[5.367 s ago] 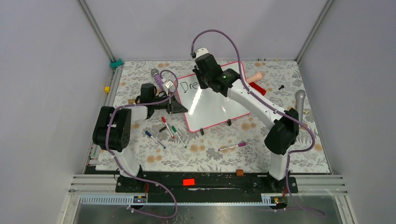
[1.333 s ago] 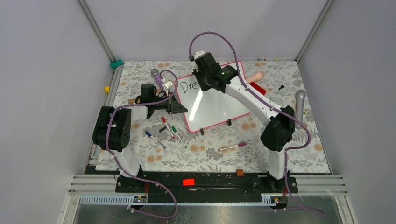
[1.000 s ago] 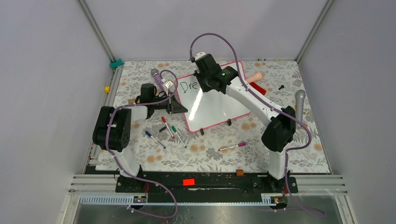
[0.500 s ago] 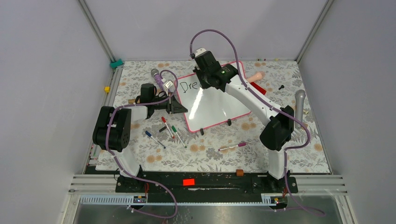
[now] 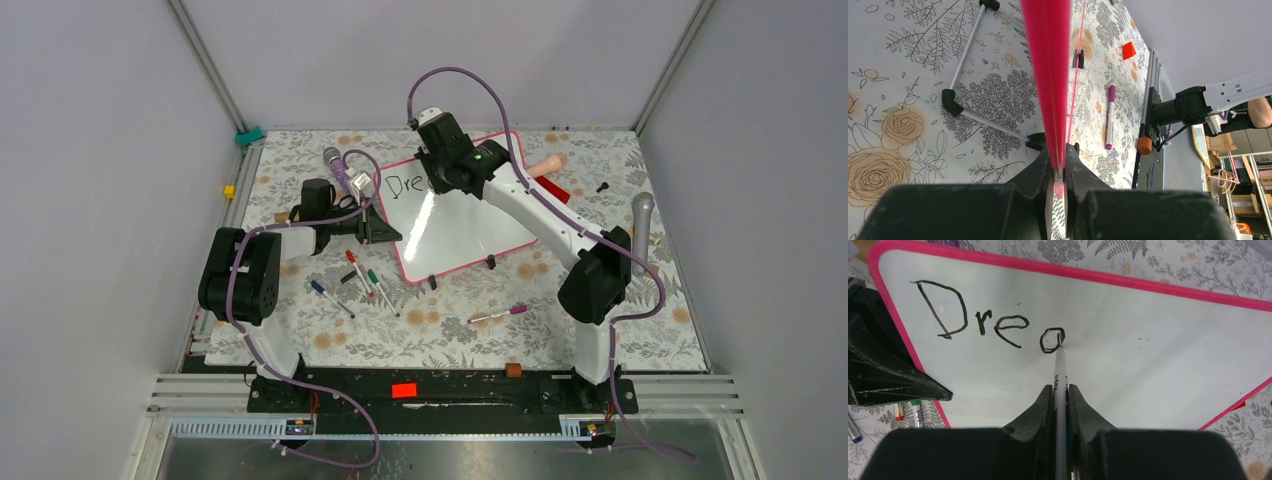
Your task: Write a sentence on the whiteboard
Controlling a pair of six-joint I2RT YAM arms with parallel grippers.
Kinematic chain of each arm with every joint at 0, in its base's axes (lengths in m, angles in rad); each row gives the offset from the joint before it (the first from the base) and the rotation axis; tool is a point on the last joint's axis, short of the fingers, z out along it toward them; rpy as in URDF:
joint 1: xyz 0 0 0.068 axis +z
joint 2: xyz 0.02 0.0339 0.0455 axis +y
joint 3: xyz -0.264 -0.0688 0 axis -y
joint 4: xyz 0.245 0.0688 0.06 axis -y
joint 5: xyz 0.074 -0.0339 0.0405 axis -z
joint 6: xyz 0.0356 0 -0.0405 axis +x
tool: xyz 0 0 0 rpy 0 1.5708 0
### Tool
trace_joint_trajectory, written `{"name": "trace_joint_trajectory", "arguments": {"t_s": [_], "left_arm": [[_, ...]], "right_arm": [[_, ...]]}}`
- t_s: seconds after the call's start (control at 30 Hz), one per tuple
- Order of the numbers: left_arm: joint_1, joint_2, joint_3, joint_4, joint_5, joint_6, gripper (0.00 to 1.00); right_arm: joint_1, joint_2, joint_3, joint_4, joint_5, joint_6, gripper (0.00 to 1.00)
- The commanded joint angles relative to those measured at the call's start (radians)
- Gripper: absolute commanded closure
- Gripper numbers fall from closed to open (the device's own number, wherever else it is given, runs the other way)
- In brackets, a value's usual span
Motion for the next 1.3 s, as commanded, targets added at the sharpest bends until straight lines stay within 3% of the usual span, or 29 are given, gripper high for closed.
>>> {"name": "trace_joint_trajectory", "arguments": {"t_s": [0.0,0.6,1.27], "left_arm": [[-0.001,0.027,0.006,-0.033,-0.128,0.056,1.00],[-0.002,0.027,0.006,-0.033,-0.128,0.056,1.00],[-0.002,0.028,0.007,-0.036,-0.130,0.058,1.00]], "right_arm": [[-0.012,-0.037,-0.065,-0.001,0.021,-0.007,1.00],[-0.020,-0.169,-0.115,0.094,-0.018,0.011,1.00],[-0.041,-0.054,0.001,0.083,0.005,0.003,1.00]]}}
